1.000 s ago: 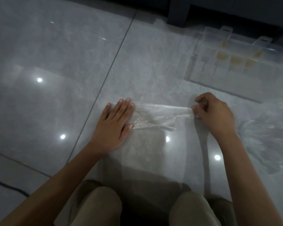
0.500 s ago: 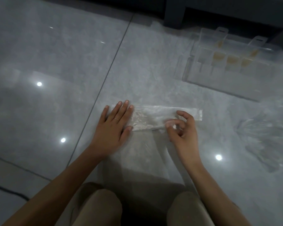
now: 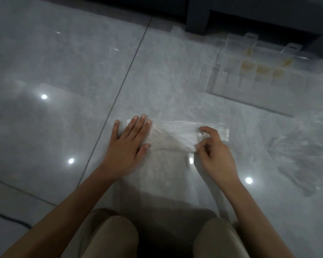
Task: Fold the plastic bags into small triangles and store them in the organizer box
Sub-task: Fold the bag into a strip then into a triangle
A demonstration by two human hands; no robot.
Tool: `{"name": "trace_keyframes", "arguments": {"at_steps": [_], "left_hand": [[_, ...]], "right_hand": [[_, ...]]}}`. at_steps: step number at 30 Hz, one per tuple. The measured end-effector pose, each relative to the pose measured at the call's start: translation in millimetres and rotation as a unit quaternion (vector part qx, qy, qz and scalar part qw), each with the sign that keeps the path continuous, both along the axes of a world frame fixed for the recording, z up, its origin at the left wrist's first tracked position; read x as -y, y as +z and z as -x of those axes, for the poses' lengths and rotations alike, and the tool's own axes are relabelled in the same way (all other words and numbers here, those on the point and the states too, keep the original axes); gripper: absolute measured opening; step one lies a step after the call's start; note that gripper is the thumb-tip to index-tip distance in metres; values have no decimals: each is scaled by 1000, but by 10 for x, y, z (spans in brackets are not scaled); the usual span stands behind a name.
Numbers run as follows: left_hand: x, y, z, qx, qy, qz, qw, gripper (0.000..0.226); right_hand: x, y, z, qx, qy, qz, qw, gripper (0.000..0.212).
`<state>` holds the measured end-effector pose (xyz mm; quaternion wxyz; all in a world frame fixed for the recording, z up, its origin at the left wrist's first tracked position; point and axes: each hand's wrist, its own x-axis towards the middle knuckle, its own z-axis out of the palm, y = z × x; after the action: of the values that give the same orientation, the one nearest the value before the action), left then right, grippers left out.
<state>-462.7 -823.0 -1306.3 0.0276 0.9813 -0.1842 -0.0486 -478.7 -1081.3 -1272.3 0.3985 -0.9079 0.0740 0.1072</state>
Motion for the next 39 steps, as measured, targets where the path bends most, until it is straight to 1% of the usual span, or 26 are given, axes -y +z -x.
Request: {"name": "trace_keyframes", "arguments": {"at_steps": [2, 3, 4, 6, 7, 10, 13, 16, 20, 24, 32, 39], "left_hand": [[-3, 0, 3, 7, -7, -3, 1000, 61], [-6, -2, 2, 11, -10, -3, 1000, 61], [-11, -7, 3, 13, -13, -1, 1000, 62], [-16, -8, 9, 19, -14, 6, 1000, 63], [-15, -4, 12, 26, -17, 9, 999, 63], [-2, 4, 23, 50, -34, 7, 998, 61], [-4, -21, 24, 50, -41, 9, 998, 54], [-26, -41, 15, 37, -36, 16, 999, 55], [-6, -13, 31, 30, -22, 18, 999, 58], [-8, -9, 42, 19, -16, 3, 1000, 59], [-28, -19, 34, 17, -20, 0, 1000, 58], [-9, 18, -9, 27, -61, -4, 998, 58]], "right_hand": [[4, 104, 6, 0, -39, 44, 998, 38], [-37, 171, -12, 30, -61, 72, 995, 35], [-109, 228, -43, 80, -68, 98, 990, 34], [-332, 276, -125, 173, -18, 127, 976, 35], [-467, 254, -169, 193, 22, 132, 972, 39], [-847, 95, -221, 171, 114, 165, 965, 48], [-1039, -68, -166, 157, 172, 219, 948, 57], [-1024, -197, -134, 145, 198, 227, 942, 60], [-799, -344, -139, 135, 218, 235, 938, 62], [-480, -370, -129, 134, 201, 260, 935, 61], [-130, -321, 160, 106, 135, 285, 943, 56], [-81, -240, 244, 140, 40, 274, 951, 48]]}}
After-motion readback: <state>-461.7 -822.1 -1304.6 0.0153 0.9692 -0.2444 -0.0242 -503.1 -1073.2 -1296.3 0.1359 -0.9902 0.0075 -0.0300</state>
